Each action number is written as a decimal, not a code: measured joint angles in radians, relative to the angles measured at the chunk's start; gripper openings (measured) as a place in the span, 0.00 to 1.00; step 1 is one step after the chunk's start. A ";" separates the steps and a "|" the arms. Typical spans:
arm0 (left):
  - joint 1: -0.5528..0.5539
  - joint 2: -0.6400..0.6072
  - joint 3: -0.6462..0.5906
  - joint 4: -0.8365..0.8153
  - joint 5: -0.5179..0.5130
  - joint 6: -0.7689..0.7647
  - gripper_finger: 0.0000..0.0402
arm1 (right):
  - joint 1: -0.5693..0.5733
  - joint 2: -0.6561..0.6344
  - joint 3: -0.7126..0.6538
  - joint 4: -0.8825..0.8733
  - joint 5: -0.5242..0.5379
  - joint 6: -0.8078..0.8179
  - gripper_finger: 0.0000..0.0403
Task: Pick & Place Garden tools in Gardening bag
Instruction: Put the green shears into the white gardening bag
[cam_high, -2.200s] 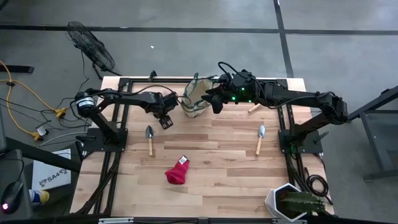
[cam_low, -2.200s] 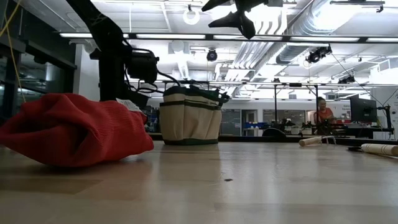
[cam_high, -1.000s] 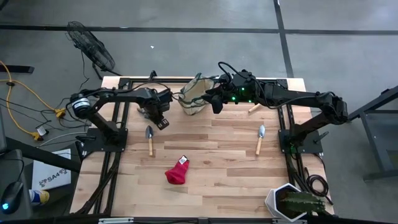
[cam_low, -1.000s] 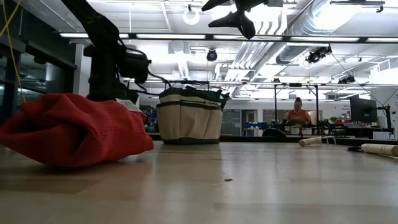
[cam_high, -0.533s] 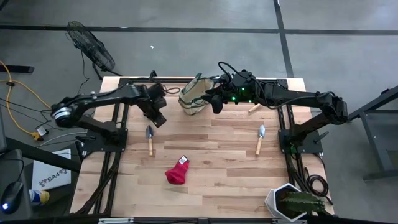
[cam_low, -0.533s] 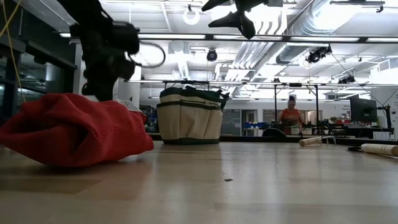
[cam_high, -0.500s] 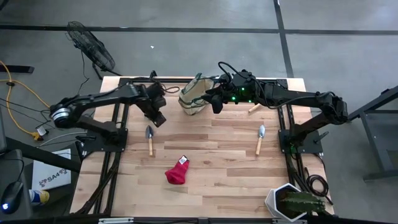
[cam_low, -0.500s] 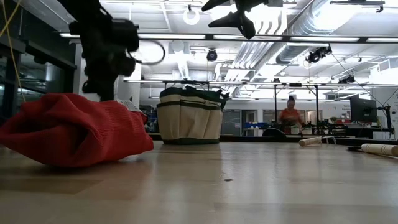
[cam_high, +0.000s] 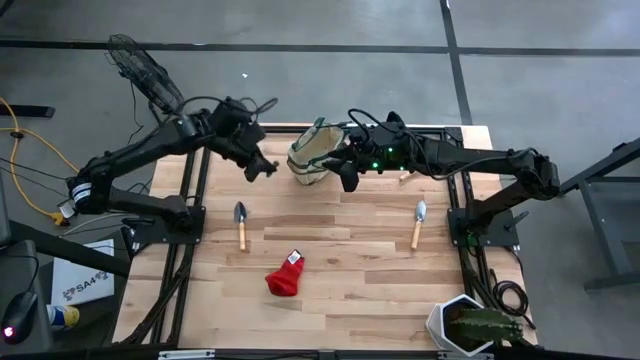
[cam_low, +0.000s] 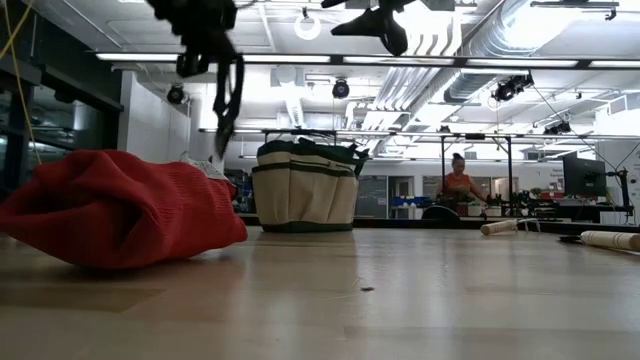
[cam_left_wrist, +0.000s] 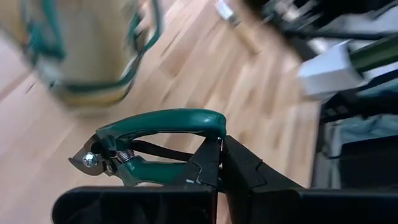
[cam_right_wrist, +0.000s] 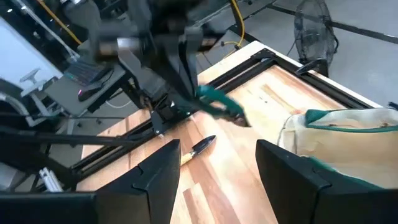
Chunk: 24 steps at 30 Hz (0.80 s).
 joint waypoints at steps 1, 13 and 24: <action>0.000 0.000 0.015 0.013 0.018 -0.010 0.00 | 0.006 0.000 0.000 0.003 0.000 -0.004 0.50; 0.000 0.005 0.069 0.242 0.238 -0.174 0.00 | 0.092 0.000 0.000 0.171 0.098 -0.208 0.50; -0.018 0.011 0.070 0.257 0.044 -0.317 0.00 | 0.101 0.000 0.000 0.156 0.288 -0.201 0.50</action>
